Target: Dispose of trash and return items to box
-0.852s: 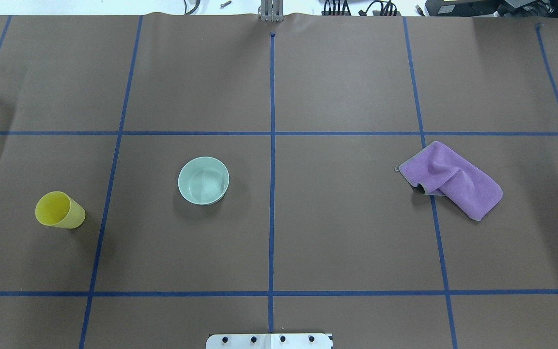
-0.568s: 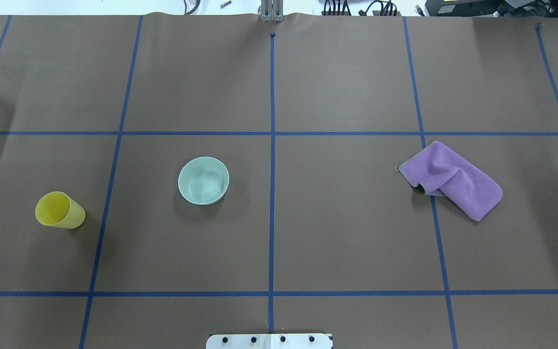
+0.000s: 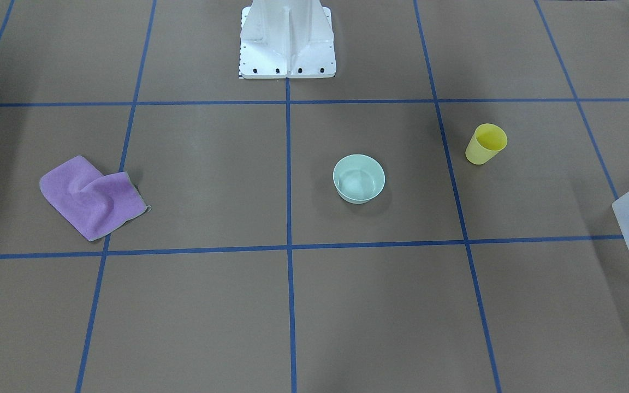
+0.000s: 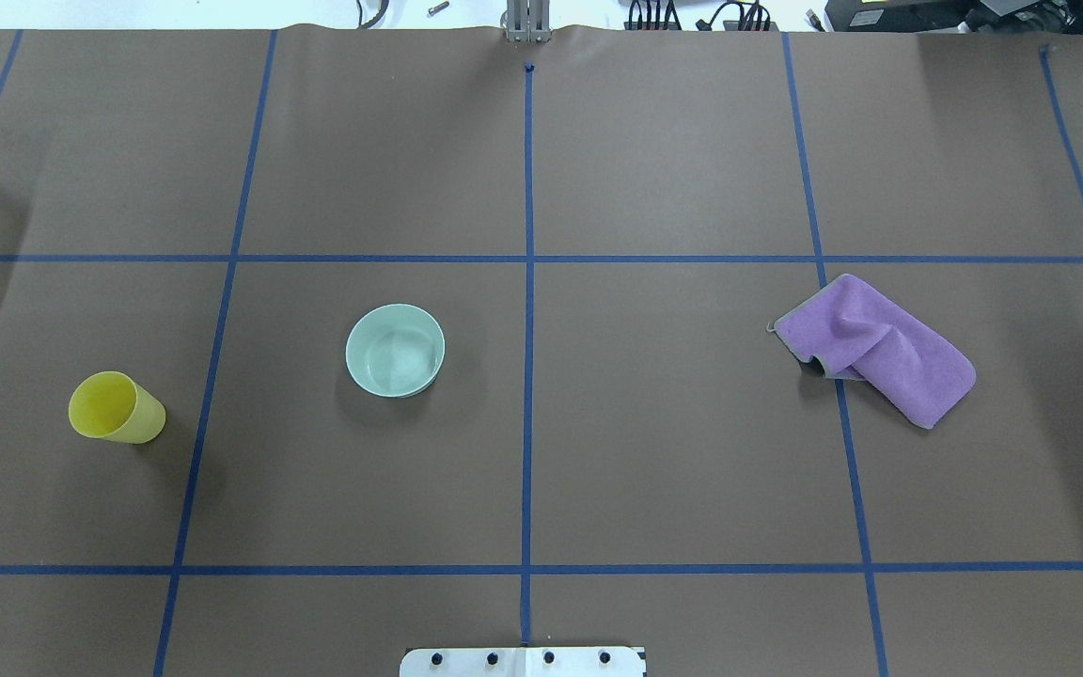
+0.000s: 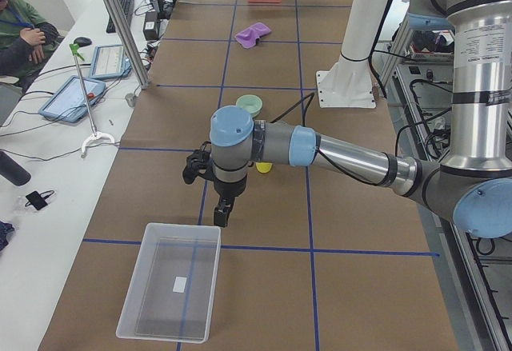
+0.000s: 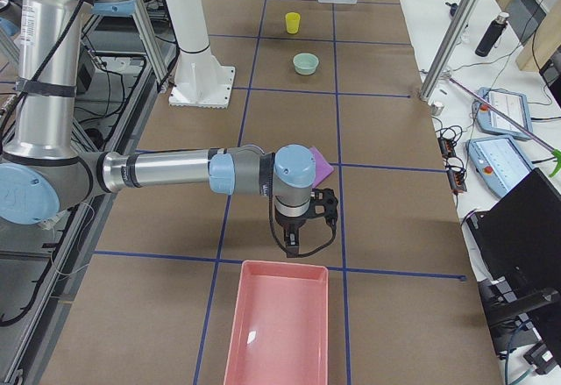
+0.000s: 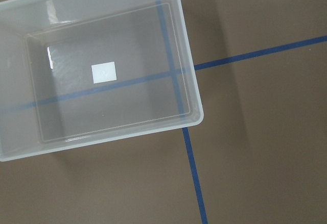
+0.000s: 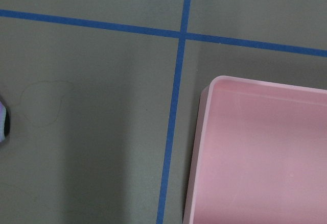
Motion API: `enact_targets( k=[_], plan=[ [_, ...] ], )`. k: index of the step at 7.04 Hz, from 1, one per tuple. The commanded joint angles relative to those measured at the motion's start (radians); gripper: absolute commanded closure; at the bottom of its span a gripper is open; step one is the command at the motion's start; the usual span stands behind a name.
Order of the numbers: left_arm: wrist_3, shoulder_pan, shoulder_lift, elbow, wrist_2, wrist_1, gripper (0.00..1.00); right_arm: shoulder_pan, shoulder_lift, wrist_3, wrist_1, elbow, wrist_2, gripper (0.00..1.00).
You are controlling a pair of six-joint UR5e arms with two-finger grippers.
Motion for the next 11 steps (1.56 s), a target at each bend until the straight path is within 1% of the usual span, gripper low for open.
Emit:
enact_targets(
  k=[1,2,3,4,5,6,7,8,9,10,11],
  plan=[
    [-0.01,0.004,-0.026,0.015,-0.003,-0.259,0.01,0.001,0.021,0.002,0.032,0.063,0.0,0.0],
    [0.004,0.001,0.016,0.04,-0.009,-0.434,0.01,0.001,0.02,0.007,0.063,0.097,0.0,0.0],
    [-0.007,0.007,0.117,0.045,-0.011,-0.658,0.01,0.001,0.023,0.011,0.075,0.141,0.003,0.0],
    [-0.056,0.052,0.144,0.046,-0.076,-0.713,0.0,-0.003,0.023,0.086,0.077,0.17,0.006,0.0],
    [-0.325,0.141,0.142,0.039,-0.107,-0.739,0.0,-0.021,0.021,0.153,0.077,0.203,0.006,0.0],
    [-0.622,0.266,0.139,0.037,-0.103,-0.784,0.01,-0.047,0.021,0.19,0.077,0.21,0.003,0.0],
    [-0.864,0.41,0.138,0.031,0.023,-0.843,0.01,-0.071,0.023,0.238,0.078,0.214,-0.002,0.0],
    [-0.965,0.541,0.141,0.03,0.155,-0.853,0.01,-0.081,0.021,0.255,0.078,0.217,-0.006,0.0],
    [-1.045,0.632,0.139,0.027,0.217,-0.855,0.01,-0.082,0.02,0.255,0.078,0.217,-0.008,0.0],
    [-1.074,0.69,0.141,0.028,0.242,-0.853,0.01,-0.084,0.018,0.255,0.078,0.217,-0.008,0.0],
    [-1.146,0.774,0.139,0.028,0.303,-0.862,0.01,-0.085,0.018,0.255,0.078,0.217,-0.006,0.0]
  ],
)
